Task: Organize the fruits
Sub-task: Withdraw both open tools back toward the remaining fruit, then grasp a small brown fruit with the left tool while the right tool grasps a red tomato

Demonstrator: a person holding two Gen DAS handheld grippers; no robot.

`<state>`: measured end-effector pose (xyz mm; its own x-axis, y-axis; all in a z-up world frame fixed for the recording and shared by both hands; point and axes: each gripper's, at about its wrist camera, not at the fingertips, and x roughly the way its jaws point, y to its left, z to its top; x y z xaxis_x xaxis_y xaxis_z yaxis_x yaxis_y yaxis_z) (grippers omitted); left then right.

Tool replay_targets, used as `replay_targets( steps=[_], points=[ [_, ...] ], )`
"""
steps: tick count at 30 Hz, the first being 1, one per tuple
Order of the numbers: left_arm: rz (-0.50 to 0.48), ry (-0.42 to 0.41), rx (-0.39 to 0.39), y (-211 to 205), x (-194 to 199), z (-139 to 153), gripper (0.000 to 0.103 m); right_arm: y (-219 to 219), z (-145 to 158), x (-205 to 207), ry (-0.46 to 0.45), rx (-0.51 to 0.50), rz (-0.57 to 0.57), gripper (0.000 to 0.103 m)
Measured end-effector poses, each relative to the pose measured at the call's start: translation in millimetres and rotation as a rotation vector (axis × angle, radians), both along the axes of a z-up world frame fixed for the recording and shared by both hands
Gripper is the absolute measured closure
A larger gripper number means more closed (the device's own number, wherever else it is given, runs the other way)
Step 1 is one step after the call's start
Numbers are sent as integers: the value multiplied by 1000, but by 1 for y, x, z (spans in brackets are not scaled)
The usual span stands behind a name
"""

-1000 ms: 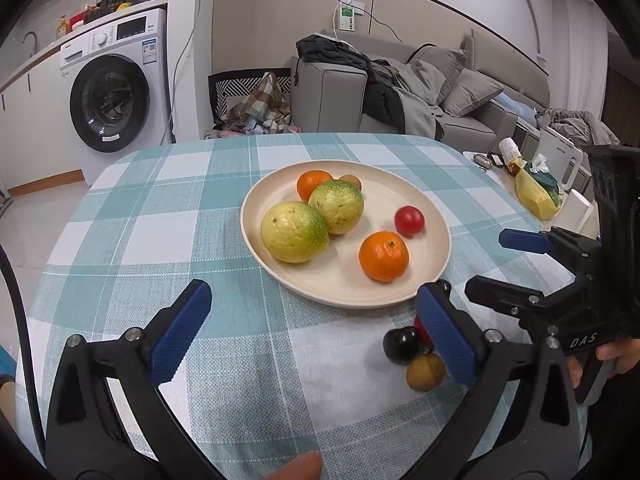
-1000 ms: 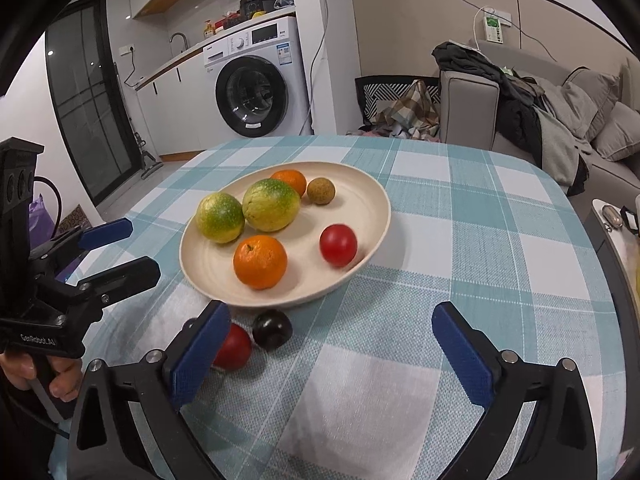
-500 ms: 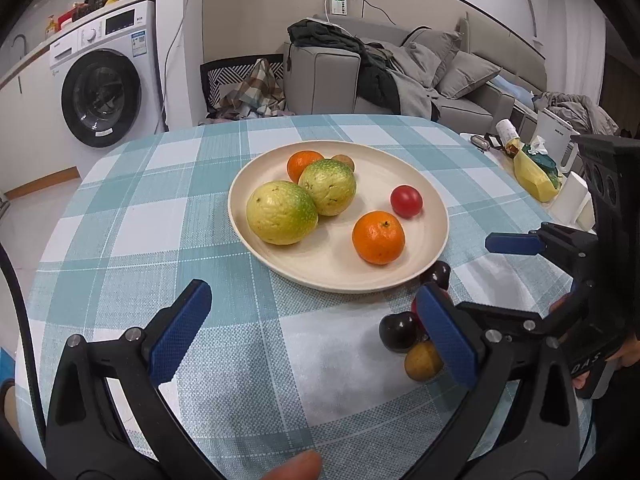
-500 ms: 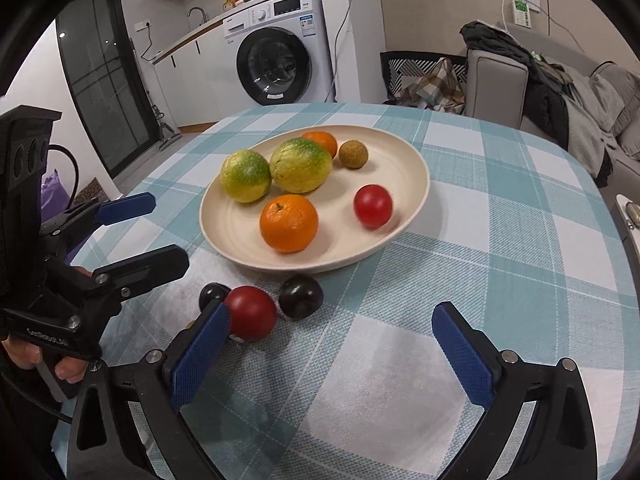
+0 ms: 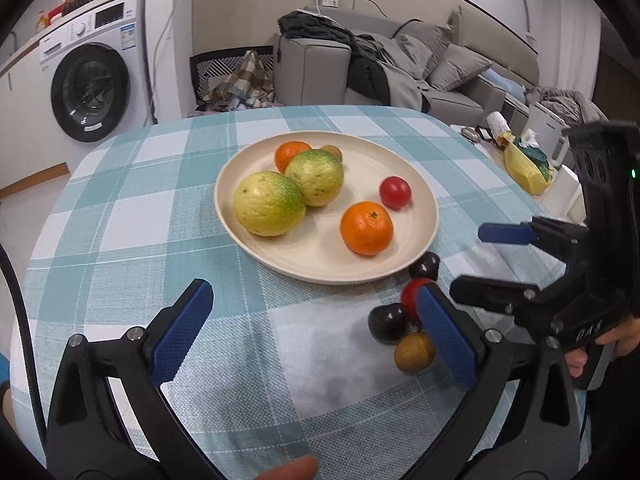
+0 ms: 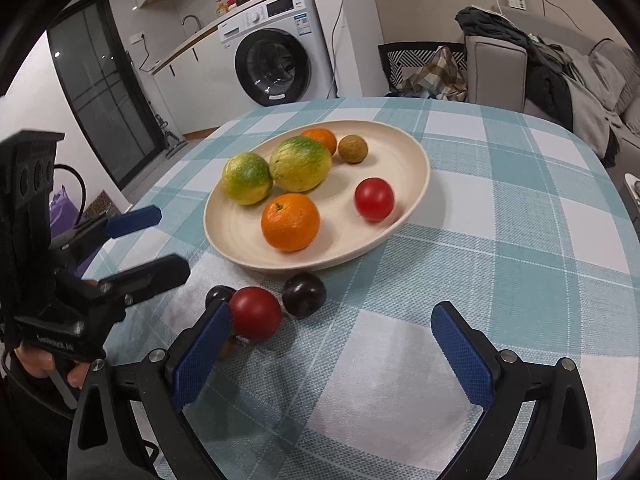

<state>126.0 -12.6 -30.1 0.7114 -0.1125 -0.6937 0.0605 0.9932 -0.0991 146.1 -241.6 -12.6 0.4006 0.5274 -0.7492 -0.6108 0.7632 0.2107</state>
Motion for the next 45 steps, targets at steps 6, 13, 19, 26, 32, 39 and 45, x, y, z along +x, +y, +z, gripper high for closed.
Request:
replay_targets(
  steps=[6, 13, 19, 26, 32, 39, 45],
  points=[
    [-107, 34, 1, -18, -2, -6, 6, -7, 2, 4, 8, 17, -13, 1],
    [-178, 100, 26, -34, -3, -18, 8, -5, 0, 5, 11, 11, -8, 2],
    [-202, 129, 26, -39, -12, -26, 18, -3, -2, 5, 20, 3, 8, 2],
    [-214, 144, -16, -35, -16, -27, 27, 4, -2, -3, 42, 15, 77, 13],
    [-244, 145, -35, -35, -20, -25, 33, 11, -3, -11, 62, 28, 137, 28],
    [-274, 141, -65, -33, -27, -24, 48, 12, -4, -12, 90, 65, 166, 45],
    [-280, 141, -86, -30, -28, -23, 63, 20, -7, -15, 99, 60, 188, 52]
  ],
)
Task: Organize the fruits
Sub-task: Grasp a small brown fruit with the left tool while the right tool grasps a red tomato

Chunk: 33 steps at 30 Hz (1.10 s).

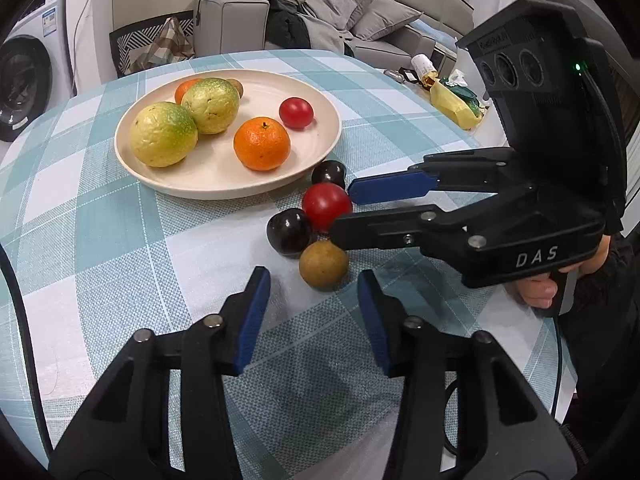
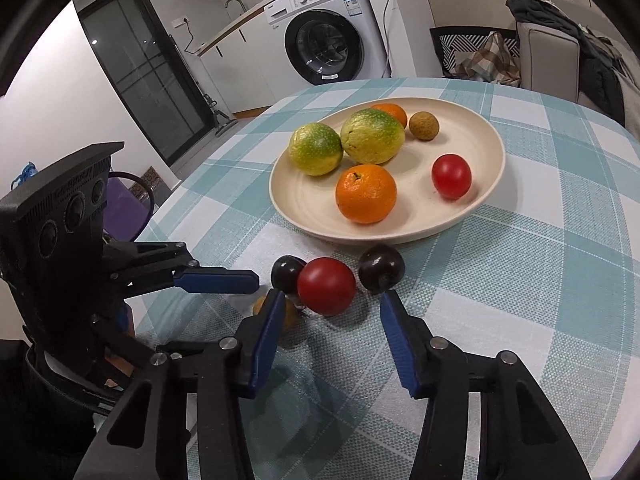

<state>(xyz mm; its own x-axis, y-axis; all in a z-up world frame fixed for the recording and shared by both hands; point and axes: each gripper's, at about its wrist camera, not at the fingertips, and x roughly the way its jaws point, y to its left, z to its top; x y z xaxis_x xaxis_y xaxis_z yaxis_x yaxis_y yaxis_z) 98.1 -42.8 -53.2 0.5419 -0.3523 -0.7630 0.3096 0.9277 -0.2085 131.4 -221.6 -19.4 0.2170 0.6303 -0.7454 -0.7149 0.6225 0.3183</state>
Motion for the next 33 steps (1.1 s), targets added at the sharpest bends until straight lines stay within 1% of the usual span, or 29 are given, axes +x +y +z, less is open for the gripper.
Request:
replay_targets(
  steps=[2, 8, 11, 13, 14, 17, 25, 29, 33],
  points=[
    [-3, -1, 3, -1, 0, 0, 63, 1, 0, 0, 2, 8, 4, 57],
    [-5, -2, 3, -5, 3, 1, 64, 5, 1, 0, 2, 18, 8, 62],
    [-3, -3, 7, -7, 5, 0, 71, 4, 1, 1, 4, 23, 6, 65],
    [-4, -4, 10, -9, 5, -1, 80, 5, 1, 1, 4, 26, 6, 68],
    [-5, -5, 11, -9, 5, -1, 81, 5, 1, 0, 3, 26, 6, 69],
    [-6, -4, 4, -8, 5, -1, 81, 5, 1, 0, -2, 19, 4, 72],
    [8, -4, -22, 4, 5, 0, 81, 4, 2, -4, -19, 6, 23, 74],
    [22, -12, -42, 11, 6, 3, 81, 1, 4, -4, -22, 7, 34, 77],
    [28, -17, -44, 13, 6, 4, 81, 0, 3, -3, -22, -4, 28, 77]
  ],
)
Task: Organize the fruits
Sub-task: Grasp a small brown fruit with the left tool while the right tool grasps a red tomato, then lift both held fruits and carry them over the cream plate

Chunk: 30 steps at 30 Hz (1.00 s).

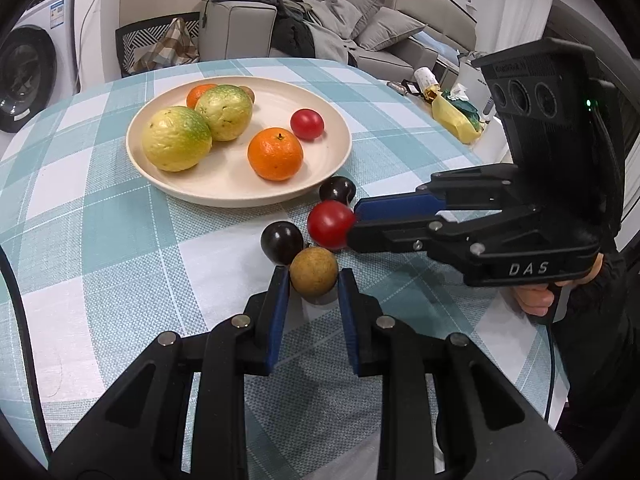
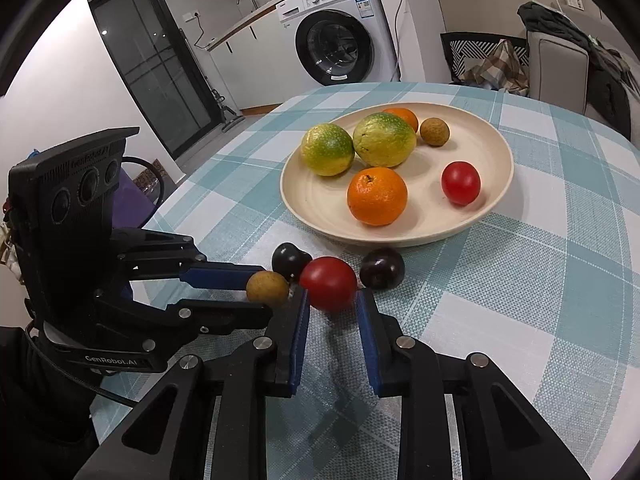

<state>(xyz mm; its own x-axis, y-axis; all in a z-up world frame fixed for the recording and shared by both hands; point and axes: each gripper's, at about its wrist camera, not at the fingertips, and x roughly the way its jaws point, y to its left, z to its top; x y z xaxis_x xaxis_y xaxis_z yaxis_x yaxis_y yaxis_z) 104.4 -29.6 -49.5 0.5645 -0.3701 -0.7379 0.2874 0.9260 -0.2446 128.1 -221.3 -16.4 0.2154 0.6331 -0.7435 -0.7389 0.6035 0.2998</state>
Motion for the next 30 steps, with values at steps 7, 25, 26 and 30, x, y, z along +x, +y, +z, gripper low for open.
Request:
replay_targets(
  steps=[7, 25, 26, 30],
  points=[
    [5, -19, -37, 9, -6, 6, 81, 12, -4, -2, -5, -25, 18, 69],
    [80, -76, -102, 31, -15, 24, 81, 33, -5, -9, -64, -65, 43, 71],
    [85, -78, -104, 32, -15, 24, 81, 32, -5, -10, -65, -65, 43, 71],
    [103, -85, -105, 35, -14, 25, 81, 31, -3, -11, -73, -53, 45, 71]
  ],
)
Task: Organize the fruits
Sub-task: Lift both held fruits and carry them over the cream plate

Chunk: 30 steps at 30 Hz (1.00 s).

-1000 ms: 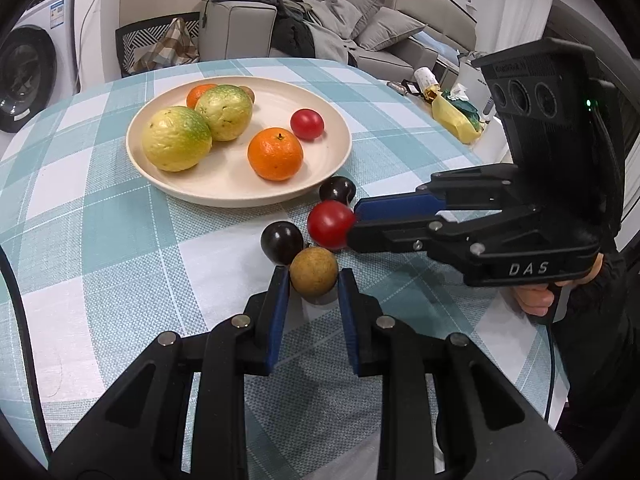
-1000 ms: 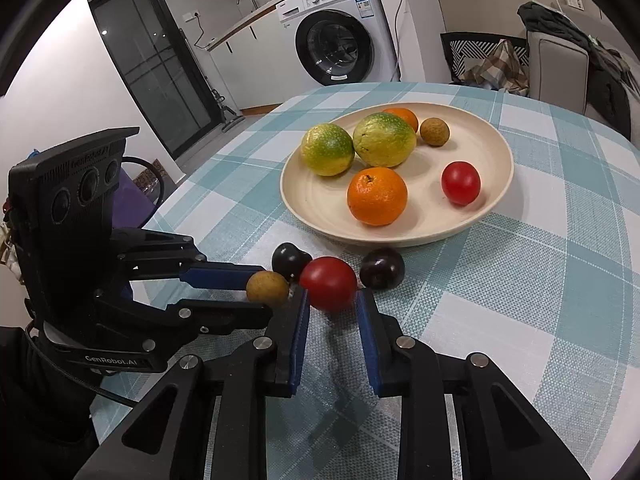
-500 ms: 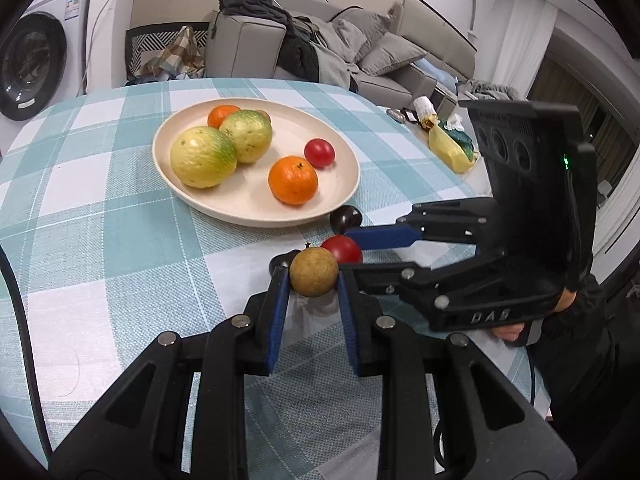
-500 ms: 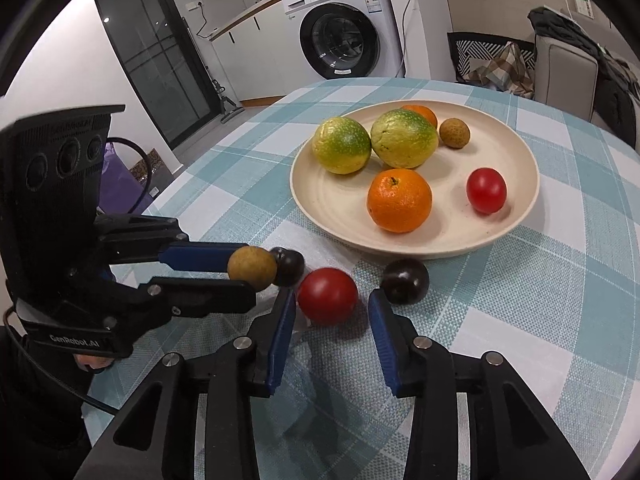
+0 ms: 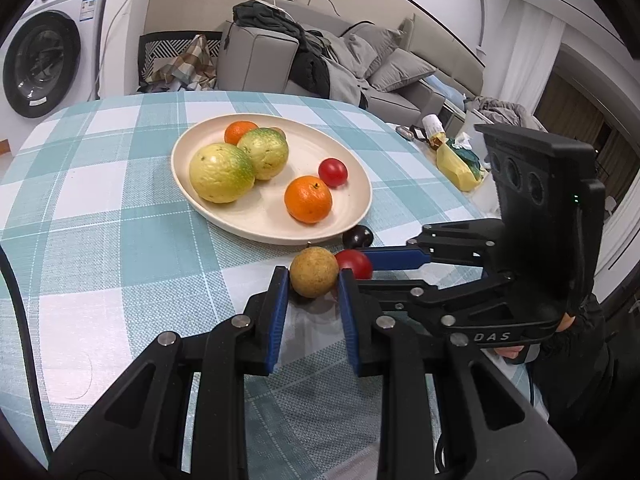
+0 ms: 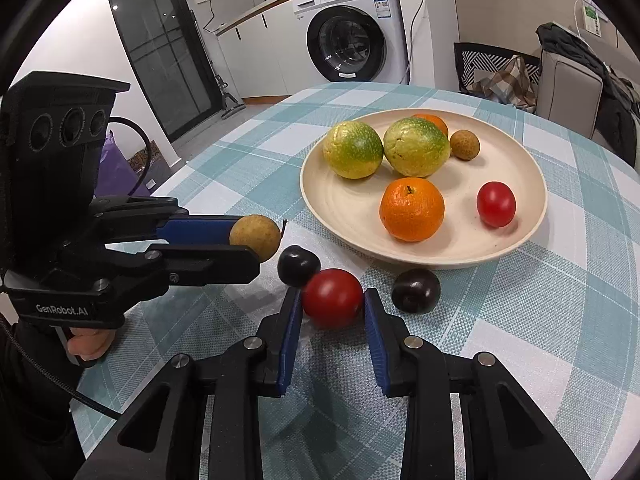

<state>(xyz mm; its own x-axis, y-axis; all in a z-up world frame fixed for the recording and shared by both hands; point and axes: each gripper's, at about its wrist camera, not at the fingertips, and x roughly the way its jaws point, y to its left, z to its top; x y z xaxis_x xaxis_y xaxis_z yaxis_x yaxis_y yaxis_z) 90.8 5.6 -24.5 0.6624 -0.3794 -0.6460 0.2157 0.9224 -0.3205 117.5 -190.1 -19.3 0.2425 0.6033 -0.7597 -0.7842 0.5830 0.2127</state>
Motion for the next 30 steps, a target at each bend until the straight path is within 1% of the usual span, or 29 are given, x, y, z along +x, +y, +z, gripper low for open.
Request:
replay_targets(
  steps=[6, 9, 11, 13, 17, 21, 24, 30],
  points=[
    [42, -33, 5, 3, 0, 5, 81, -7, 9, 2, -17, 50, -21, 71],
    [71, -59, 11, 4, -1, 10, 81, -12, 17, 1, -53, 85, -40, 71],
    [96, -78, 29, 3, -1, 13, 81, -16, 22, 2, -71, 105, -57, 71],
    [113, -95, 37, 2, -1, 17, 81, -20, 26, 4, -89, 118, -79, 71],
    [142, -114, 44, 3, 3, 23, 81, -27, 30, 10, -95, 151, -132, 71],
    [178, -138, 80, 2, 7, 28, 81, -37, 35, 17, -108, 178, -196, 71],
    [203, -149, 102, 1, 13, 30, 81, -45, 37, 23, -114, 201, -242, 71],
    [230, -138, 99, 3, 29, 28, 81, -53, 39, 29, -134, 206, -303, 71]
  ],
)
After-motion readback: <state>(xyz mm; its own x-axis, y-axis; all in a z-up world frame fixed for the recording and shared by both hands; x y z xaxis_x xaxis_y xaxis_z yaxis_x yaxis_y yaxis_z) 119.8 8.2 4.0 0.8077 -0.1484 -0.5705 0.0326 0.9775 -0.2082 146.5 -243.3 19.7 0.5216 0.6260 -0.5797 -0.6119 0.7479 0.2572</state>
